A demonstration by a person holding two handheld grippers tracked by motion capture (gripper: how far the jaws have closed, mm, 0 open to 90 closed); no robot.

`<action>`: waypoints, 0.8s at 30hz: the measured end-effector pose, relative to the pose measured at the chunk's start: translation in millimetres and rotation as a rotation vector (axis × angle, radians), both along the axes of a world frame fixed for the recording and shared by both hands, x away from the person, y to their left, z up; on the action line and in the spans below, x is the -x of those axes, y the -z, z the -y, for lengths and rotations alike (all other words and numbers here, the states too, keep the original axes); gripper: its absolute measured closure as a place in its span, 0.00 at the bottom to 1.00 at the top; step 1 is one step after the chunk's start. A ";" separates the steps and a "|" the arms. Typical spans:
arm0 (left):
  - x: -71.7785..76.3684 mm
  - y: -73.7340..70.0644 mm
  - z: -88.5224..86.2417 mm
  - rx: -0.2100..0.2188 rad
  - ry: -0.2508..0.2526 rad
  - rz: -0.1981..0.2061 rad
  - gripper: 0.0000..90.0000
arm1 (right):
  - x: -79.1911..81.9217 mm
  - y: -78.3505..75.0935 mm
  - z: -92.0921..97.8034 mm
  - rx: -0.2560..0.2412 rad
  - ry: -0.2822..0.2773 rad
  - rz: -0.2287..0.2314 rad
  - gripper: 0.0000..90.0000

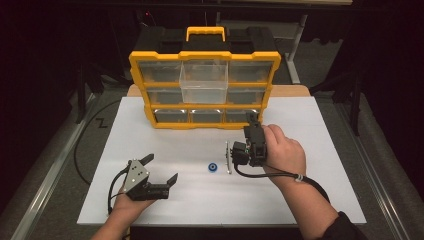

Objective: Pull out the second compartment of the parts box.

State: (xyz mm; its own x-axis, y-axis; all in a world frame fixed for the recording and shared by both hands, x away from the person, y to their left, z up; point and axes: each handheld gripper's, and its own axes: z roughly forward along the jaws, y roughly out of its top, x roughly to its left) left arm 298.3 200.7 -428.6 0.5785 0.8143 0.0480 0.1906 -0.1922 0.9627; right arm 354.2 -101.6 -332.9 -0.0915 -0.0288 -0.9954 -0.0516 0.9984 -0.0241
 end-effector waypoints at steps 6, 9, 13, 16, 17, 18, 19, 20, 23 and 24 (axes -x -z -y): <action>0.3 0.0 0.1 -0.003 0.004 0.001 0.01 | 0.4 19.1 8.4 -0.002 0.018 -0.027 0.48; 0.3 0.0 0.2 -0.003 0.005 0.001 0.01 | -0.1 28.9 11.7 0.020 0.014 -0.040 0.48; 0.3 0.0 0.3 -0.002 0.008 0.002 0.01 | 0.6 42.6 15.3 0.014 0.026 -0.058 0.47; 0.4 0.0 0.6 0.000 0.009 0.003 0.01 | 1.6 51.4 17.7 0.009 0.029 -0.066 0.46; 0.4 0.0 0.7 0.001 0.010 0.003 0.01 | 2.2 54.7 18.5 0.022 0.023 -0.070 0.45; 0.4 0.1 0.8 0.000 0.010 0.003 0.01 | 2.6 57.2 19.1 0.026 0.022 -0.070 0.45; 0.4 0.1 0.8 0.000 0.010 0.003 0.01 | 3.3 60.7 19.9 0.027 0.023 -0.074 0.45; 0.4 0.0 0.9 0.000 0.011 0.004 0.01 | 4.1 64.1 20.8 0.025 0.025 -0.077 0.44; 0.3 0.1 0.9 -0.001 0.011 0.003 0.01 | 6.3 72.4 22.9 0.034 0.026 -0.083 0.44; 0.3 0.1 0.9 0.000 0.011 0.003 0.01 | 7.7 77.7 24.1 0.009 0.037 -0.094 0.44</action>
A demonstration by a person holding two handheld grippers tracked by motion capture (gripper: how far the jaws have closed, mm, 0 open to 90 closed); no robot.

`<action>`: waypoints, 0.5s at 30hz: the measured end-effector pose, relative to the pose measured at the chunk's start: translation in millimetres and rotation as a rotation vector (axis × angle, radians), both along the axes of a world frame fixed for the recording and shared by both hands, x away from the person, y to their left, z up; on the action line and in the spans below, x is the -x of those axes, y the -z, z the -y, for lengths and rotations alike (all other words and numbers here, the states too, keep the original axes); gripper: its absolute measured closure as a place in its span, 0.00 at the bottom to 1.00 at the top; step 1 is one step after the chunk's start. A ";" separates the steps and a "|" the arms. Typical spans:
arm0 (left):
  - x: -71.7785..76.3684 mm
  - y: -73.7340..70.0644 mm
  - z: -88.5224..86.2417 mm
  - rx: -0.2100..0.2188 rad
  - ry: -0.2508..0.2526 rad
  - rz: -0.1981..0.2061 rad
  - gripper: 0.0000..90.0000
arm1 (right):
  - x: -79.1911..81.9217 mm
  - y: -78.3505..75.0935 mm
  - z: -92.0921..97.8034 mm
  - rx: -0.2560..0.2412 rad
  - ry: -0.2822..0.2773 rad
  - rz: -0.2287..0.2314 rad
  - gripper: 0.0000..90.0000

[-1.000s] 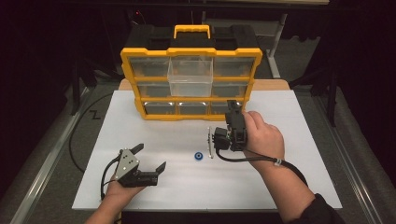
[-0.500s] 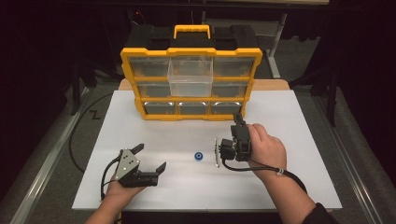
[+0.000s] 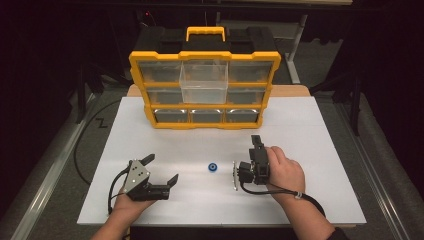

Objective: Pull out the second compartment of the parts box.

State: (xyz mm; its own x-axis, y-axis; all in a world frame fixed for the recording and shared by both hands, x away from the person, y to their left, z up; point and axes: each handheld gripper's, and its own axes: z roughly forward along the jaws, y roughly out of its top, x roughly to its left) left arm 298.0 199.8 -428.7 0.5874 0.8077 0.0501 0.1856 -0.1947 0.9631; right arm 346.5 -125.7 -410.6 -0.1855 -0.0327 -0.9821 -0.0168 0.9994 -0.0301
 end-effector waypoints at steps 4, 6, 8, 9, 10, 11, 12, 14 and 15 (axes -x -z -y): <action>-0.1 0.1 0.2 -0.001 0.001 -0.001 0.01 | 2.4 10.7 2.6 0.022 -0.008 -0.007 0.43; -0.2 0.3 0.3 -0.001 0.001 0.000 0.01 | 3.8 17.9 4.3 0.024 -0.005 -0.013 0.43; -0.2 0.2 0.2 -0.001 0.001 -0.001 0.01 | 4.9 23.2 5.6 0.027 -0.001 -0.019 0.42; -0.3 0.3 0.3 -0.001 0.001 -0.001 0.01 | 6.1 27.6 6.3 0.025 0.001 -0.020 0.42; -0.3 0.3 0.3 -0.002 0.001 -0.002 0.01 | 6.6 29.9 6.7 0.030 0.000 -0.019 0.42; -0.4 0.3 0.3 -0.002 0.001 -0.002 0.01 | 7.7 34.1 7.4 0.035 -0.002 -0.021 0.42; -0.4 0.3 0.3 -0.002 0.002 -0.002 0.01 | 8.1 35.1 7.6 0.039 -0.002 -0.021 0.41; -0.4 0.4 0.6 -0.003 0.003 -0.002 0.01 | 9.4 39.3 8.0 0.029 -0.001 -0.024 0.39; -0.4 0.4 0.7 -0.003 0.004 -0.001 0.01 | 10.1 41.0 7.9 0.030 -0.002 -0.022 0.39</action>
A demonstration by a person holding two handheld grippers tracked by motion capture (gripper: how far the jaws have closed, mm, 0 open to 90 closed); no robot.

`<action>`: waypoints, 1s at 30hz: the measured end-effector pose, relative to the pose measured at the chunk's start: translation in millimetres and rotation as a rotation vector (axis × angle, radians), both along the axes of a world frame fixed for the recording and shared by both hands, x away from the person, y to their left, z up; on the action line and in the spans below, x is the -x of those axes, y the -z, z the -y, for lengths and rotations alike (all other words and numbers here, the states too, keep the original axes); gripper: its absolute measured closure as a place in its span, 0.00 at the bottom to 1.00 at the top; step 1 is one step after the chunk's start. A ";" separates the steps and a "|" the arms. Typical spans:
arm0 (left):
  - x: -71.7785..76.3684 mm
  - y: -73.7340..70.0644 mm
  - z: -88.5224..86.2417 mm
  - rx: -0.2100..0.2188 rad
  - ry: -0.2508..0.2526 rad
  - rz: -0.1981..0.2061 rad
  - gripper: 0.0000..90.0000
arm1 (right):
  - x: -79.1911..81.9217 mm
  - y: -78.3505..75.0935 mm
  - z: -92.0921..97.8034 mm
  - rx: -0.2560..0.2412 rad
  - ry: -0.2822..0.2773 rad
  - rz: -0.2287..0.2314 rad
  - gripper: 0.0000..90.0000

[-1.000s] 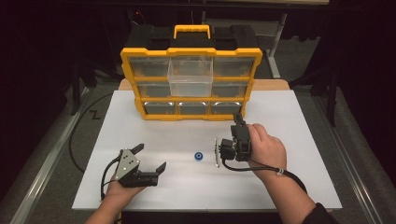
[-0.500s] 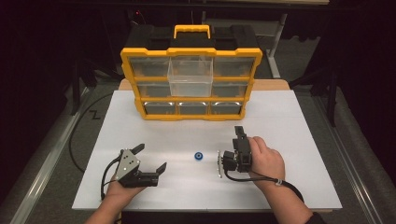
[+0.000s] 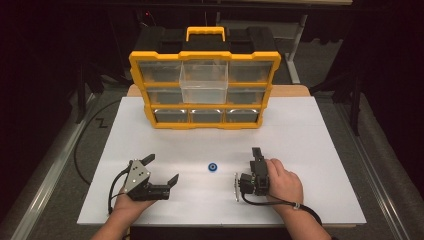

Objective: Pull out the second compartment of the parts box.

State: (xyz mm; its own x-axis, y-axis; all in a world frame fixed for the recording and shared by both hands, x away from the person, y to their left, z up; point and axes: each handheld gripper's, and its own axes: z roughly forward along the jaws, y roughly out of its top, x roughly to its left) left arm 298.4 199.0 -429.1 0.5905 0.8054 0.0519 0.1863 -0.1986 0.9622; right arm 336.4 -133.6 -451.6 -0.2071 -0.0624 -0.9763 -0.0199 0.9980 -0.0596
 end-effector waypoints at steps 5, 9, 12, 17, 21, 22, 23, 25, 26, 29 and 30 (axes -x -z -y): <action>0.4 -0.2 0.2 0.002 0.003 0.003 0.01 | -0.1 5.3 0.5 -0.008 0.007 -0.009 0.31; 0.5 -0.4 0.4 0.004 0.006 0.004 0.01 | 0.3 3.5 1.7 -0.026 0.006 0.001 0.24; 0.7 -0.4 0.7 0.003 0.008 0.003 0.01 | -0.4 1.7 4.4 -0.042 0.017 0.002 0.18; 0.4 -0.2 1.3 0.001 0.009 0.002 0.01 | -1.5 1.3 7.1 -0.057 0.023 0.007 0.05; 0.3 -0.1 1.6 0.001 0.010 0.001 0.01 | -1.5 -1.0 7.5 -0.064 0.014 0.012 0.01; 0.3 -0.1 1.6 0.001 0.009 0.001 0.01 | -1.1 -0.9 7.6 -0.063 0.012 0.010 0.01; 0.4 -0.1 1.6 0.001 0.010 0.001 0.01 | -0.9 -0.8 7.9 -0.070 0.011 0.011 0.01; 0.5 -0.2 1.7 0.001 0.010 0.001 0.01 | -1.0 -0.8 8.3 -0.076 0.009 0.011 0.01; 0.5 -0.2 1.6 0.001 0.010 0.002 0.01 | -1.1 -0.8 8.4 -0.078 0.009 0.013 0.01; 0.4 -0.2 1.5 0.001 0.010 0.000 0.01 | -2.1 -2.0 9.1 -0.098 0.009 0.012 0.01; 0.3 -0.3 1.4 0.002 0.011 0.000 0.01 | -2.6 -2.7 9.3 -0.101 0.009 0.010 0.01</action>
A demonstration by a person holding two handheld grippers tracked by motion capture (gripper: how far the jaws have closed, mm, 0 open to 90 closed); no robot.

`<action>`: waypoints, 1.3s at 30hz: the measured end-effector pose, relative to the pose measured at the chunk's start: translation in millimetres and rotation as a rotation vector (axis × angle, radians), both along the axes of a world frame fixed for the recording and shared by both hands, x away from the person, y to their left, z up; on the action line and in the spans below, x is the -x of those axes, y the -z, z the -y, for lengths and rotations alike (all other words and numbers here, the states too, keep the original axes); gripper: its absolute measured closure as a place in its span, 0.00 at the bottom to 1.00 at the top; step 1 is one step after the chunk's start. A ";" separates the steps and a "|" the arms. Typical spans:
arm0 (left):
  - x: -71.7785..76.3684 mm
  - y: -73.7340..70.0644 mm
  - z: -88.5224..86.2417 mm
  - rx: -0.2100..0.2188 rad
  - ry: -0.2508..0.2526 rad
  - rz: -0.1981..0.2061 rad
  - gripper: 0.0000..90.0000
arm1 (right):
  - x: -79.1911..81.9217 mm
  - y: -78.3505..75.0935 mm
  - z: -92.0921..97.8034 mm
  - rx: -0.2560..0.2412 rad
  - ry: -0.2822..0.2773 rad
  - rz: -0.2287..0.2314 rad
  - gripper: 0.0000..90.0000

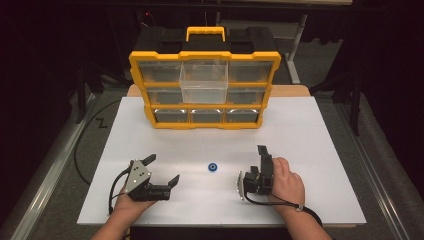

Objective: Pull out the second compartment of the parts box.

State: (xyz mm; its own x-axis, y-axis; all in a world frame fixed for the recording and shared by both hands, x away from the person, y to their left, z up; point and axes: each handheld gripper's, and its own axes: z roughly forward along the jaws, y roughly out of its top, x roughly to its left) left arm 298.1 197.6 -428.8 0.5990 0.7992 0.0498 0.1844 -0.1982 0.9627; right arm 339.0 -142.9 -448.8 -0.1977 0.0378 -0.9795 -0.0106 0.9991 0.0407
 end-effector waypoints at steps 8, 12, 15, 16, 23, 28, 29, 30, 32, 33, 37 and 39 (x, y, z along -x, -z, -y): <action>-0.3 0.1 0.2 0.004 0.001 -0.001 0.01 | -0.9 -4.8 3.5 -0.146 0.021 -0.035 0.01; -0.8 0.4 0.2 0.000 -0.004 -0.005 0.01 | -2.6 -6.2 5.4 -0.223 0.041 -0.056 0.01; -1.2 0.6 0.1 0.000 -0.007 -0.009 0.01 | -4.4 -7.5 8.0 -0.267 0.051 -0.076 0.01; -1.2 0.5 0.1 0.001 -0.008 -0.010 0.01 | -4.5 -8.5 9.0 -0.275 0.057 -0.081 0.01; -1.4 0.6 -0.1 -0.002 -0.016 -0.008 0.01 | -5.5 -10.3 12.4 -0.398 0.063 -0.132 0.01; -1.5 0.4 -0.6 0.003 -0.018 -0.009 0.01 | -7.2 -12.4 16.6 -0.515 0.068 -0.166 0.01; -1.6 0.4 -0.8 0.003 -0.018 -0.009 0.01 | -7.3 -12.5 17.3 -0.546 0.074 -0.175 0.02; -1.7 0.5 -0.9 0.002 -0.019 -0.009 0.01 | -7.6 -12.9 18.0 -0.567 0.074 -0.181 0.02; -2.0 0.7 -1.0 0.003 -0.020 -0.012 0.01 | -8.3 -14.5 20.7 -0.622 0.075 -0.204 0.02; -2.2 0.7 -1.2 0.003 -0.021 -0.011 0.01 | -8.6 -15.2 21.6 -0.638 0.074 -0.213 0.02; -2.3 1.3 -0.9 0.001 -0.022 -0.002 0.02 | -8.7 -17.7 23.8 -0.747 0.073 -0.256 0.01; -2.9 1.6 -1.2 0.004 -0.023 -0.005 0.02 | -8.1 -19.2 24.7 -0.793 0.071 -0.272 0.01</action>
State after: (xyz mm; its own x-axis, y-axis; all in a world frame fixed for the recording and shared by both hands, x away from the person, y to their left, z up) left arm 301.0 198.8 -430.4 0.5804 0.8132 0.0432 0.1939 -0.1895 0.9625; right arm 347.1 -167.7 -429.6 -0.3937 0.7165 -0.5759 0.1629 0.6710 0.7234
